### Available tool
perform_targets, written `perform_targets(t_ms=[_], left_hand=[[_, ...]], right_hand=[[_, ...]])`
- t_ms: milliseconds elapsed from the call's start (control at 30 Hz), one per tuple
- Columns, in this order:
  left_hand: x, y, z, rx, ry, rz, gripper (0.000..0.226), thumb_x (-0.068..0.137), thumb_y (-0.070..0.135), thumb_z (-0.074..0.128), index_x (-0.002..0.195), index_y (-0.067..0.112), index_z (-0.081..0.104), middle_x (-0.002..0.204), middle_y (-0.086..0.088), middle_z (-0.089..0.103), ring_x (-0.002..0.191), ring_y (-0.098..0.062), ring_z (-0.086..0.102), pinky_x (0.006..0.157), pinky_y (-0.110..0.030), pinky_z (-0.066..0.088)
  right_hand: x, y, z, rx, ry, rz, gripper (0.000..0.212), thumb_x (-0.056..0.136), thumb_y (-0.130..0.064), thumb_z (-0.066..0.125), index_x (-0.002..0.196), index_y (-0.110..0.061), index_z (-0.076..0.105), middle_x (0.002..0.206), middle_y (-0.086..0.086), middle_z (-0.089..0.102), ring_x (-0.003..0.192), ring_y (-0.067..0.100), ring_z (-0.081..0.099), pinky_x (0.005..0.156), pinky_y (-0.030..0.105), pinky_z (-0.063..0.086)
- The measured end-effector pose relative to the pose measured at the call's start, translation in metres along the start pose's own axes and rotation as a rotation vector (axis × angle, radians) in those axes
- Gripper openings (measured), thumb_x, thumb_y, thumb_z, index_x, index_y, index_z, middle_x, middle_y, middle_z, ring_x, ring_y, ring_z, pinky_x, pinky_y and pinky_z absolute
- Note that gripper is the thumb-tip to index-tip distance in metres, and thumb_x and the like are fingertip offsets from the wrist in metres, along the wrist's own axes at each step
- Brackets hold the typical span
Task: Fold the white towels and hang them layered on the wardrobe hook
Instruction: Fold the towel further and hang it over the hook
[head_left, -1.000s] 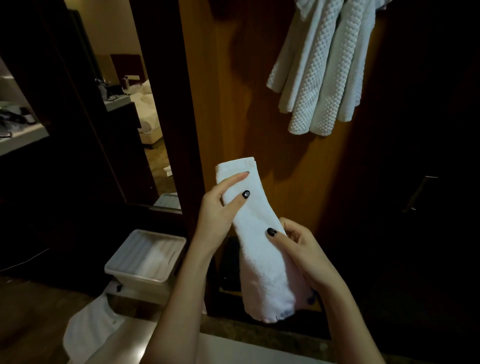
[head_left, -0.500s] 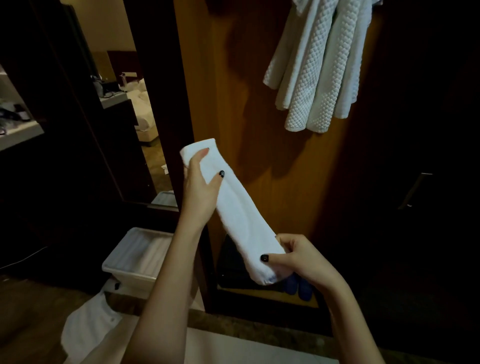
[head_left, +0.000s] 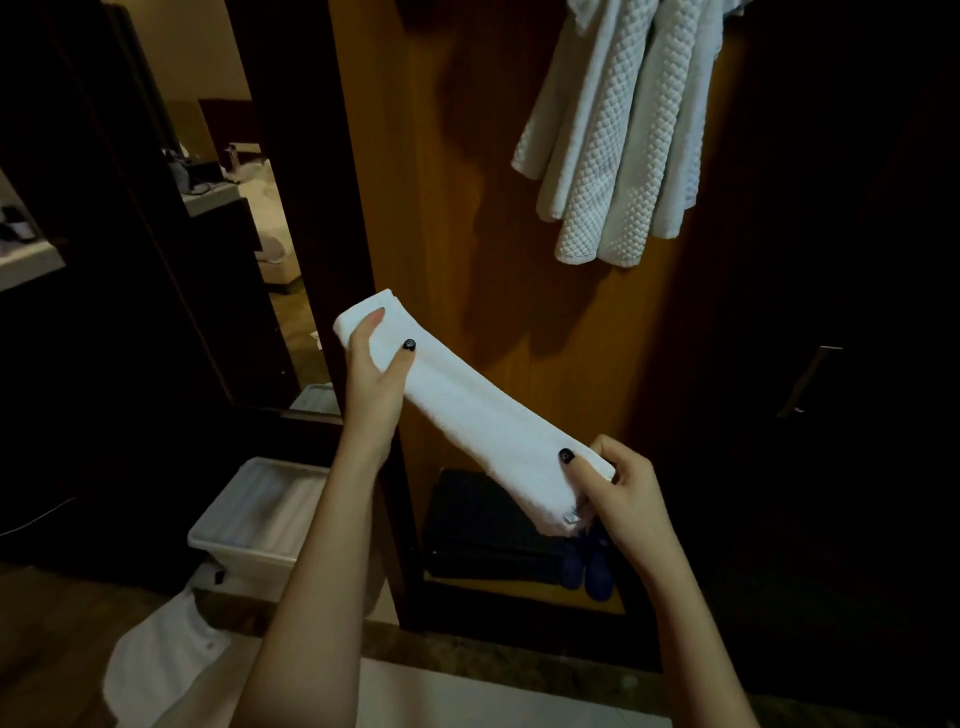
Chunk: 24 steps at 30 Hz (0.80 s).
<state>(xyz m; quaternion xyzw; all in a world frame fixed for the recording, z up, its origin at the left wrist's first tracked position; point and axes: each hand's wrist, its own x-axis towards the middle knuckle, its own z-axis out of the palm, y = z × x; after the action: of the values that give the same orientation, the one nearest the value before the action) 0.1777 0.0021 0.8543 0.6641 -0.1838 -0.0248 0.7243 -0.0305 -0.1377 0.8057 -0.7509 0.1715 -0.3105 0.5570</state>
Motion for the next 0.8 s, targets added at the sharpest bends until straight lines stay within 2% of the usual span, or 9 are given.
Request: perform_targets(t_ms=[67, 133, 167, 267, 400, 467, 533, 633, 800], left_hand=[[0.0, 0.001, 0.0, -0.054, -0.014, -0.026, 0.05, 0.099, 0.014, 0.054, 0.145, 0.027, 0.037, 0.133, -0.003, 0.044, 0.12, -0.022, 0.051, 0.095, -0.037, 0.05], [0.0, 0.004, -0.001, -0.089, -0.04, -0.04, 0.05, 0.099, 0.014, 0.053, 0.144, 0.029, 0.037, 0.133, -0.003, 0.045, 0.121, -0.023, 0.051, 0.095, -0.037, 0.051], [0.0, 0.006, -0.001, -0.117, -0.056, -0.039, 0.049, 0.099, 0.014, 0.053, 0.143, 0.03, 0.038, 0.136, -0.005, 0.045, 0.121, -0.023, 0.052, 0.092, -0.034, 0.051], [0.0, 0.014, 0.0, -0.211, -0.118, -0.03, 0.048, 0.098, 0.011, 0.054, 0.139, 0.032, 0.039, 0.137, -0.005, 0.046, 0.119, -0.02, 0.054, 0.082, -0.023, 0.052], [-0.002, 0.026, 0.004, -0.279, -0.181, -0.011, 0.051, 0.096, 0.008, 0.056, 0.141, 0.028, 0.041, 0.131, 0.0, 0.05, 0.116, -0.016, 0.056, 0.079, -0.02, 0.053], [-0.003, 0.03, 0.004, -0.319, -0.213, -0.02, 0.05, 0.095, 0.01, 0.058, 0.14, 0.028, 0.044, 0.134, -0.002, 0.05, 0.119, -0.017, 0.056, 0.081, -0.022, 0.054], [-0.005, 0.035, 0.004, -0.358, -0.257, -0.033, 0.048, 0.093, 0.014, 0.062, 0.137, 0.028, 0.048, 0.137, -0.004, 0.05, 0.121, -0.019, 0.056, 0.083, -0.023, 0.054], [-0.007, 0.043, 0.004, -0.401, -0.307, -0.057, 0.054, 0.084, 0.022, 0.067, 0.135, 0.027, 0.051, 0.137, -0.005, 0.054, 0.121, -0.019, 0.059, 0.085, -0.025, 0.054], [-0.004, 0.05, 0.001, -0.427, -0.31, -0.063, 0.054, 0.09, 0.018, 0.063, 0.142, 0.021, 0.047, 0.135, -0.007, 0.057, 0.114, -0.018, 0.064, 0.082, -0.029, 0.055]], right_hand=[[0.003, 0.002, -0.004, 0.024, -0.013, 0.05, 0.02, 0.088, -0.014, 0.07, 0.078, -0.009, 0.054, 0.07, -0.006, 0.056, 0.06, 0.005, 0.051, 0.052, 0.015, 0.04], [0.004, 0.004, -0.007, 0.056, -0.129, 0.146, 0.007, 0.09, -0.012, 0.069, 0.094, -0.014, 0.064, 0.089, -0.005, 0.068, 0.071, 0.002, 0.062, 0.058, 0.014, 0.047], [0.003, 0.006, -0.008, 0.102, -0.209, 0.194, 0.003, 0.091, -0.016, 0.069, 0.094, -0.015, 0.067, 0.089, -0.003, 0.07, 0.071, 0.004, 0.064, 0.058, 0.015, 0.047], [-0.001, 0.011, -0.004, 0.246, -0.32, 0.301, 0.024, 0.09, -0.034, 0.067, 0.074, -0.016, 0.069, 0.069, 0.001, 0.065, 0.059, 0.008, 0.058, 0.052, 0.016, 0.041], [-0.002, 0.019, 0.006, 0.276, -0.311, 0.313, 0.028, 0.088, -0.04, 0.062, 0.07, -0.02, 0.067, 0.066, -0.005, 0.062, 0.057, 0.003, 0.055, 0.053, 0.014, 0.04], [0.001, 0.023, 0.011, 0.288, -0.314, 0.276, 0.031, 0.094, -0.036, 0.061, 0.073, -0.017, 0.07, 0.078, -0.008, 0.067, 0.067, 0.003, 0.059, 0.06, 0.015, 0.041], [0.005, 0.029, 0.013, 0.364, -0.302, 0.268, 0.027, 0.094, -0.022, 0.058, 0.08, -0.004, 0.072, 0.103, -0.007, 0.072, 0.087, 0.008, 0.066, 0.069, 0.017, 0.045], [0.009, 0.029, 0.016, 0.481, -0.369, 0.292, 0.017, 0.084, -0.026, 0.063, 0.079, -0.011, 0.067, 0.081, -0.004, 0.066, 0.071, 0.009, 0.061, 0.061, 0.022, 0.042], [0.009, 0.031, 0.027, 0.475, -0.463, 0.298, 0.051, 0.078, -0.037, 0.069, 0.091, 0.009, 0.053, 0.087, 0.006, 0.056, 0.077, 0.015, 0.056, 0.065, 0.023, 0.041]])
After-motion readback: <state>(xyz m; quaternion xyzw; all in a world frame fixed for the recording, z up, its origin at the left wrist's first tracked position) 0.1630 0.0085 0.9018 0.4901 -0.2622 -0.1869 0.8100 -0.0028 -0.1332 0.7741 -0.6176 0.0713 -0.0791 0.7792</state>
